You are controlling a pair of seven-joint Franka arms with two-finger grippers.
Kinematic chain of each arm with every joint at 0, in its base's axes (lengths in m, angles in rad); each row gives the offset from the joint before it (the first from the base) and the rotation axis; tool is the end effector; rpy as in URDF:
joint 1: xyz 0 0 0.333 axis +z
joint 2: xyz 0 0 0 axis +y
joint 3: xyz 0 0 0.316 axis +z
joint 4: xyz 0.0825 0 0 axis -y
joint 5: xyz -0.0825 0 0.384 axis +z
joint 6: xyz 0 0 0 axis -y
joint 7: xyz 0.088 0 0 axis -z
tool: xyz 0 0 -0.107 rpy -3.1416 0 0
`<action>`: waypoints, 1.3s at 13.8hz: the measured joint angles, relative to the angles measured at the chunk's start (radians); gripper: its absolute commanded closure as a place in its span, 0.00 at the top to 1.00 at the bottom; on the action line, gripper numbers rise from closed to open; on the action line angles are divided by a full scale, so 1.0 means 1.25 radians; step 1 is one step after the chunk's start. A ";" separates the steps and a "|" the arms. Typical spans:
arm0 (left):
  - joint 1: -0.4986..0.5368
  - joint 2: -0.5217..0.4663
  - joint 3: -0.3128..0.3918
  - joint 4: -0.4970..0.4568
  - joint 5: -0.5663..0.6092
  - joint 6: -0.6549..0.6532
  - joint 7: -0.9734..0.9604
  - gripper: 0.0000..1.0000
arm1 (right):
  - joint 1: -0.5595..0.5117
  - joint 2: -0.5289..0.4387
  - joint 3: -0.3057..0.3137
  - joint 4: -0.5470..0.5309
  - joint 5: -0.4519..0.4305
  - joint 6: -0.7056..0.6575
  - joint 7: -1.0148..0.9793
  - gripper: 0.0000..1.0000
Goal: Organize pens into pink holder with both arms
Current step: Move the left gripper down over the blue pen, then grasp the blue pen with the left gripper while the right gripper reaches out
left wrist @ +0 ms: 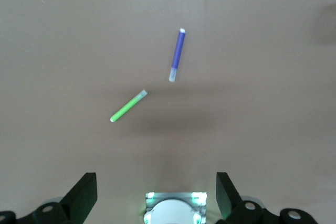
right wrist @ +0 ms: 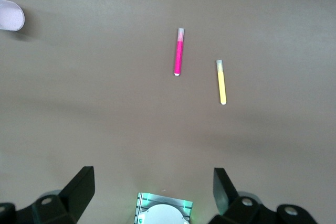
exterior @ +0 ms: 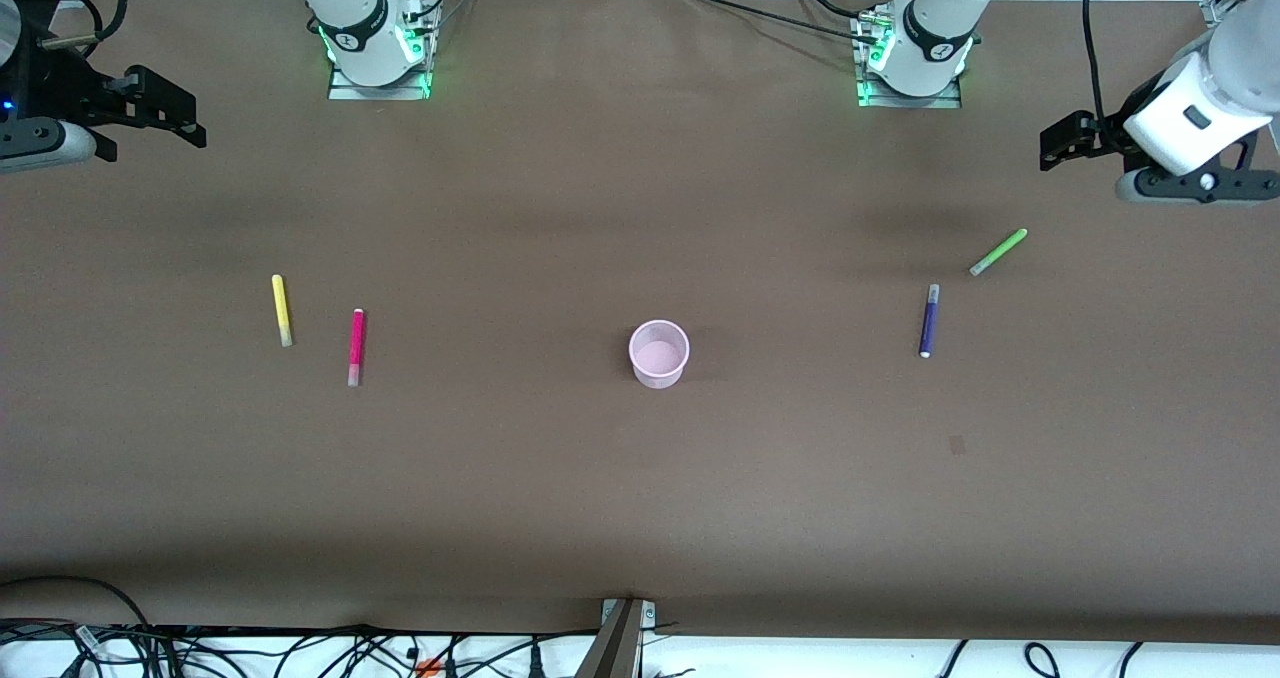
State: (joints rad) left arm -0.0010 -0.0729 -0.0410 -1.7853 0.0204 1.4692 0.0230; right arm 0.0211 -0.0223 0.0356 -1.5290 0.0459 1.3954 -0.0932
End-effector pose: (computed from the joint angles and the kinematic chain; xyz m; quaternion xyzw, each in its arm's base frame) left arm 0.5103 -0.0197 0.5566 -0.9920 0.0322 0.1212 0.0128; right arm 0.5278 0.0357 0.6417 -0.9952 -0.0775 0.0552 0.0234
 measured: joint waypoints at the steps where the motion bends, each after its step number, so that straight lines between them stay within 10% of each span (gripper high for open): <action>1: 0.000 0.025 0.000 -0.002 0.001 -0.001 0.026 1.00 | 0.000 0.000 0.000 0.000 0.000 0.000 0.000 1.00; 10: -0.003 0.424 -0.003 0.002 0.003 0.417 0.065 1.00 | 0.000 0.002 -0.001 0.000 -0.001 0.023 0.000 1.00; 17: -0.006 0.495 -0.011 -0.122 0.003 0.699 0.080 1.00 | -0.003 0.036 -0.006 -0.001 -0.002 0.061 0.000 1.00; 18: -0.007 0.495 -0.011 -0.145 0.003 0.727 0.082 0.87 | -0.003 0.051 -0.006 -0.001 -0.002 0.068 0.000 1.00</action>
State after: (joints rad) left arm -0.0093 0.5452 -0.0550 -1.9671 0.0240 2.3784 0.1251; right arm 0.0178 0.0418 0.0285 -1.5304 0.0436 1.4806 -0.0935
